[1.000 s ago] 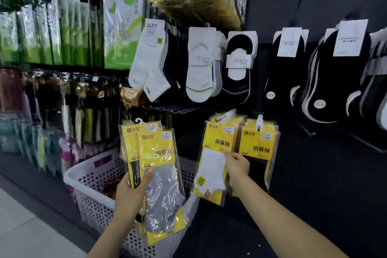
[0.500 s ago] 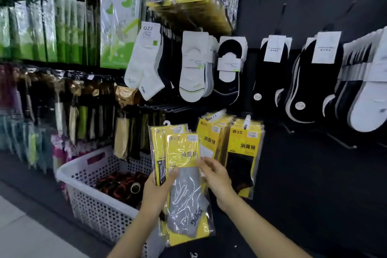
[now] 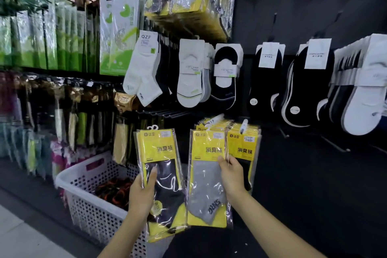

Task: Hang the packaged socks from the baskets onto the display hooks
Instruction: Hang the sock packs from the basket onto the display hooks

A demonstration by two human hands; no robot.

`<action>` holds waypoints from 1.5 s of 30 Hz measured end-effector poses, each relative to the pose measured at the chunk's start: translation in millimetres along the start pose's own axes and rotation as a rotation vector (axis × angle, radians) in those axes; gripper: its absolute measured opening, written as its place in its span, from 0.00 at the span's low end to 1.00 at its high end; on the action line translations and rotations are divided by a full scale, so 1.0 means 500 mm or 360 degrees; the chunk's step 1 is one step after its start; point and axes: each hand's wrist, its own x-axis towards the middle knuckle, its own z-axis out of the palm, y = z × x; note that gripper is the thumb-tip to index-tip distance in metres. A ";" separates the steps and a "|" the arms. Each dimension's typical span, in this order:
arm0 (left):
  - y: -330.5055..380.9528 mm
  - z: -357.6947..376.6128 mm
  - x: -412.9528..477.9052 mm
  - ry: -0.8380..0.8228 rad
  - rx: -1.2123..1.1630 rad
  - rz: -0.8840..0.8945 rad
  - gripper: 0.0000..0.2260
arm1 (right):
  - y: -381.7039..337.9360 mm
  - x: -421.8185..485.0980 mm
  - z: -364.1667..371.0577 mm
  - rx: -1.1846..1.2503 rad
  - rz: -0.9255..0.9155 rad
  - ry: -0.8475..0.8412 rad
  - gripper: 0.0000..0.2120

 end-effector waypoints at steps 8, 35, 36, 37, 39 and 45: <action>-0.013 -0.043 0.037 0.0015 0.0018 0.0034 0.11 | 0.010 0.075 0.040 -0.0074 0.0045 0.0177 0.13; 0.018 0.072 -0.058 -0.0302 -0.0149 -0.0032 0.08 | -0.012 -0.072 -0.003 -0.0005 0.0155 -0.0398 0.11; 0.020 0.071 -0.061 -0.0304 -0.0137 -0.0012 0.09 | -0.009 -0.071 -0.007 0.0012 0.0191 -0.0407 0.13; 0.024 0.070 -0.065 -0.0301 -0.0114 -0.0008 0.09 | -0.006 -0.070 -0.010 0.0022 0.0230 -0.0391 0.16; 0.023 0.067 -0.066 -0.0275 -0.0051 -0.0037 0.10 | 0.002 -0.064 -0.017 0.0053 0.0296 -0.0321 0.17; 0.017 0.031 -0.046 -0.0111 0.0026 -0.0024 0.23 | -0.005 -0.037 -0.032 0.0057 0.0189 -0.0153 0.08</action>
